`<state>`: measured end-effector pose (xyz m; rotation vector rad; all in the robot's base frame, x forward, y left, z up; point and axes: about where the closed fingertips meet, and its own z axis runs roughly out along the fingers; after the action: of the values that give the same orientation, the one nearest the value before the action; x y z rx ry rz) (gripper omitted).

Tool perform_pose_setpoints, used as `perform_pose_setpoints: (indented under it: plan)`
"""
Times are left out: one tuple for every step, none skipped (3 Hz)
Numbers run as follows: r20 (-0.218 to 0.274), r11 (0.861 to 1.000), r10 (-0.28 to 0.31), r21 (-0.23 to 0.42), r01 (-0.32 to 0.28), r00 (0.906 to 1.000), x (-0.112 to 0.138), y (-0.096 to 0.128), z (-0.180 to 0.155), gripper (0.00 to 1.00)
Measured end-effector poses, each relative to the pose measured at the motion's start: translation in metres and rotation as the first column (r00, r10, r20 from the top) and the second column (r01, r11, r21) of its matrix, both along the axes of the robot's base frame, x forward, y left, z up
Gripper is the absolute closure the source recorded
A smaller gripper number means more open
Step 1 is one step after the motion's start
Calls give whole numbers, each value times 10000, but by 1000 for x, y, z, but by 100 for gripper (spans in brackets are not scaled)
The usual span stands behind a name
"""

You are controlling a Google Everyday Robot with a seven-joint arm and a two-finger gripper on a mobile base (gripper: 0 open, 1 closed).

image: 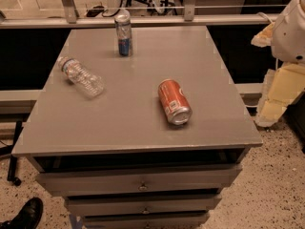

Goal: Place coke can upright

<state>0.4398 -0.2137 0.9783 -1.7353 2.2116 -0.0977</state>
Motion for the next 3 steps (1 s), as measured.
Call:
perform_pose_setpoints:
  plan:
    - [47, 9999, -33, 143, 32, 10000, 5, 5, -2, 0]
    - [46, 9927, -631, 1029, 623, 9980, 40, 40, -24, 0]
    - [-125, 9652, -1850, 1857, 1841, 9827, 75, 65, -47, 0]
